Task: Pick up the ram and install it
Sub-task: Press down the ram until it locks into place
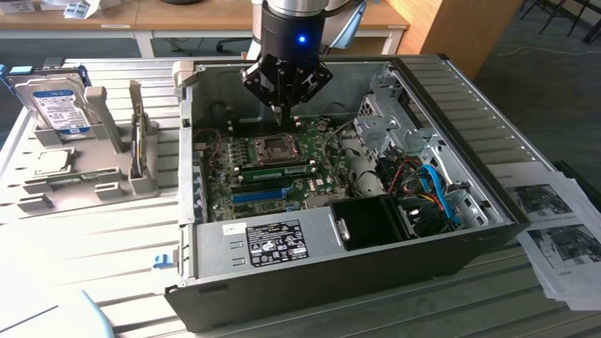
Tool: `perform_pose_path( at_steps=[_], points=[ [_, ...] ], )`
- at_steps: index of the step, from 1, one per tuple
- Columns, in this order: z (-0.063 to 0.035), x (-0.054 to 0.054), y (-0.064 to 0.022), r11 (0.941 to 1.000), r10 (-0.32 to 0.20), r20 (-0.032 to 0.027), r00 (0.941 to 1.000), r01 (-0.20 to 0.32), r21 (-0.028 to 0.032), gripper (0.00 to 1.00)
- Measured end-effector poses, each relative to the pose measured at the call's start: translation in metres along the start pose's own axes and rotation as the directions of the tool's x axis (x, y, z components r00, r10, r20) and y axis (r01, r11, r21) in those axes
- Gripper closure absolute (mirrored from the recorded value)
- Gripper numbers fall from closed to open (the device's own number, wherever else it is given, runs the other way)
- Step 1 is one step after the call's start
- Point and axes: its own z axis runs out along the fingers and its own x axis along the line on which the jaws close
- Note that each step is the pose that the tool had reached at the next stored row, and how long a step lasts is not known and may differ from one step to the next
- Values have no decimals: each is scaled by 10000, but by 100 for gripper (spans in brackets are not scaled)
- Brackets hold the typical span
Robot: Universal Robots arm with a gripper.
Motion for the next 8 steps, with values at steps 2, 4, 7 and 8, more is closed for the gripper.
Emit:
perform_pose_path(
  at_steps=[2,4,7,8],
  points=[
    [0,0,0,10000,2,0,10000,-2,0,91],
    [0,0,0,10000,3,0,10000,-3,0,91],
    [0,0,0,10000,2,1,10000,-2,0,91],
    [0,0,0,10000,7,0,10000,-7,0,91]
  ],
)
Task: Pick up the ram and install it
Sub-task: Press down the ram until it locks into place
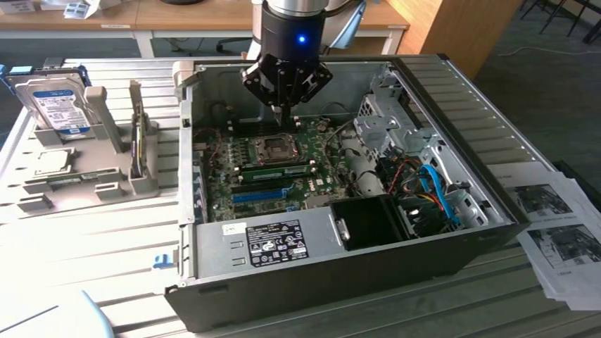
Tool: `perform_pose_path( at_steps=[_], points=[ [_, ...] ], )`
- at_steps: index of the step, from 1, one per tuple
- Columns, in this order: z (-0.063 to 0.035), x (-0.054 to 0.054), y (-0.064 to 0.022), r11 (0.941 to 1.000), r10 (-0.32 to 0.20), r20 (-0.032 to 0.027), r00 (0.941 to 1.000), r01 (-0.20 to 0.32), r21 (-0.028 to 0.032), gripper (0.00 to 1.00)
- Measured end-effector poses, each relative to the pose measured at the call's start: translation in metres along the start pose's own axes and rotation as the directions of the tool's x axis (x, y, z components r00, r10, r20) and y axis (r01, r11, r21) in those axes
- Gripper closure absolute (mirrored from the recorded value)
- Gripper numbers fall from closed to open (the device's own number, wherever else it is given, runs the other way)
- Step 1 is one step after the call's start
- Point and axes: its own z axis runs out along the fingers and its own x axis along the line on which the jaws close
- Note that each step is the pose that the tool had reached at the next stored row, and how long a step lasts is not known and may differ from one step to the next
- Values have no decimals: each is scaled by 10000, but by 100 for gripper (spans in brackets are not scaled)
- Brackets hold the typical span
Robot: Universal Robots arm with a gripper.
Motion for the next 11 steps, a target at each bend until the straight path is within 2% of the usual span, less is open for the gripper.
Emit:
perform_pose_path(
  at_steps=[5,11],
  points=[
    [3,0,0,9987,506,9,9987,-506,0,91],
    [4,0,0,9985,539,10,9985,-539,-1,91]
  ],
)
